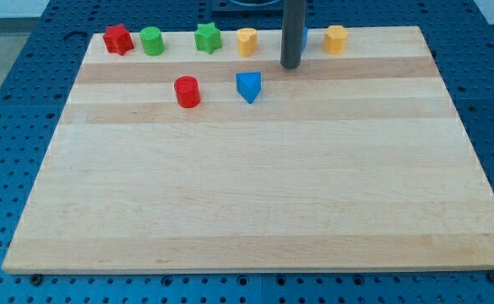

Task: Slide the blue triangle slightly right

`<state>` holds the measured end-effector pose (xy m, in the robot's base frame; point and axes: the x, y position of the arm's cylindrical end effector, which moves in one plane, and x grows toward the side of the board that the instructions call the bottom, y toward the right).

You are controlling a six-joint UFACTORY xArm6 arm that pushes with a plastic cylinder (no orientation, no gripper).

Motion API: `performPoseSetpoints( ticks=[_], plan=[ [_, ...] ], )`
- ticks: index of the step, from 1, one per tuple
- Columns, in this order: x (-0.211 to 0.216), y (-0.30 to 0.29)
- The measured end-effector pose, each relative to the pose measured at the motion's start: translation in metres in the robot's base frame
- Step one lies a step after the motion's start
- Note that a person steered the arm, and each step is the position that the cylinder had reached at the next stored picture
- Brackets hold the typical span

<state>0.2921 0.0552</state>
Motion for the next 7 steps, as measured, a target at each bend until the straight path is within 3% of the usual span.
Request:
performPoseSetpoints(
  ticks=[4, 5, 7],
  plan=[
    [0.021, 0.004],
    [0.064, 0.012],
    [0.134, -0.048]
  ],
)
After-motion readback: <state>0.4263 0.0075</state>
